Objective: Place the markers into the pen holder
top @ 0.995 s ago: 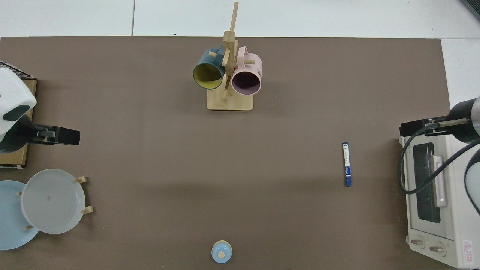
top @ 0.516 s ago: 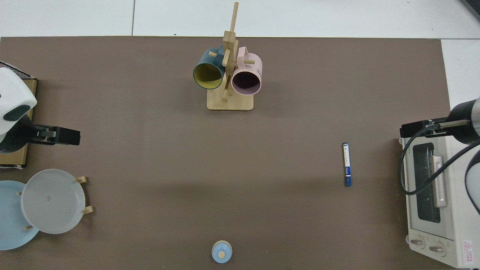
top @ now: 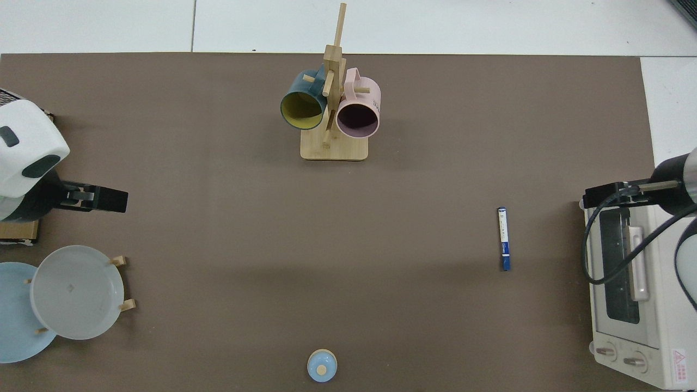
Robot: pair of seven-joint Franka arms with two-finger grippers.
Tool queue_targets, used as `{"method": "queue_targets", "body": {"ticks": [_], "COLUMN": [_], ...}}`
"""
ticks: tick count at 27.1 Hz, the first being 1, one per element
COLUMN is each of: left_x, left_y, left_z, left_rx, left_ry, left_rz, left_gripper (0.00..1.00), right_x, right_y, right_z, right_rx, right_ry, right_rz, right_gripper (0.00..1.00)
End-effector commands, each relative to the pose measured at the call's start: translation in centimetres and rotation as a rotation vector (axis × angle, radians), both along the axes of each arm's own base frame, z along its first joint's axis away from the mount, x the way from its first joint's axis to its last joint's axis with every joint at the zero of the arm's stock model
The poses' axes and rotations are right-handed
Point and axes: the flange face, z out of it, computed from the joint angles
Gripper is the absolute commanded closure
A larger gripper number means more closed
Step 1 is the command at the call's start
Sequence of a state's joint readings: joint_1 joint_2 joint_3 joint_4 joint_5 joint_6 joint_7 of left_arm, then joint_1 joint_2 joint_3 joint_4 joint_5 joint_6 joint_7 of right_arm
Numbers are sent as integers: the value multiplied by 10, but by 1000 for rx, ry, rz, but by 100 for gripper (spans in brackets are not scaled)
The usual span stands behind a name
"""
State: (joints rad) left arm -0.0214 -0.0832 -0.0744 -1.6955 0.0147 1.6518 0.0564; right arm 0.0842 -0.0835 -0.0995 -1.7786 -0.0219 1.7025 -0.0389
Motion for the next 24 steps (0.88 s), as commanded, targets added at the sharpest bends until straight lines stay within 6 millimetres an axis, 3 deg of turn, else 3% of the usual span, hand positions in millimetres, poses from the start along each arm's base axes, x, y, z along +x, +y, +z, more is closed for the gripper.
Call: {"method": "queue_targets", "body": {"ticks": [1, 10, 19, 24], "left_x": [-5, -8, -11, -13], "left_y": [0, -13, -27, -38], "left_z": [-1, -2, 0, 0], "left_rx": [-6, -4, -18, -20], "left_ry": [3, 15, 16, 16], "left_rz": [-7, -86, -275, -396], "left_gripper": [0, 0, 0, 0], "right_x": [1, 29, 15, 16], "right_y": [6, 21, 38, 45], "right_z": [-35, -145, -225, -248], "right_rx": [-8, -16, 5, 1], "right_ry": [-22, 33, 8, 32], "right_rz": [18, -42, -75, -115], "right_gripper": [0, 0, 0, 0]}}
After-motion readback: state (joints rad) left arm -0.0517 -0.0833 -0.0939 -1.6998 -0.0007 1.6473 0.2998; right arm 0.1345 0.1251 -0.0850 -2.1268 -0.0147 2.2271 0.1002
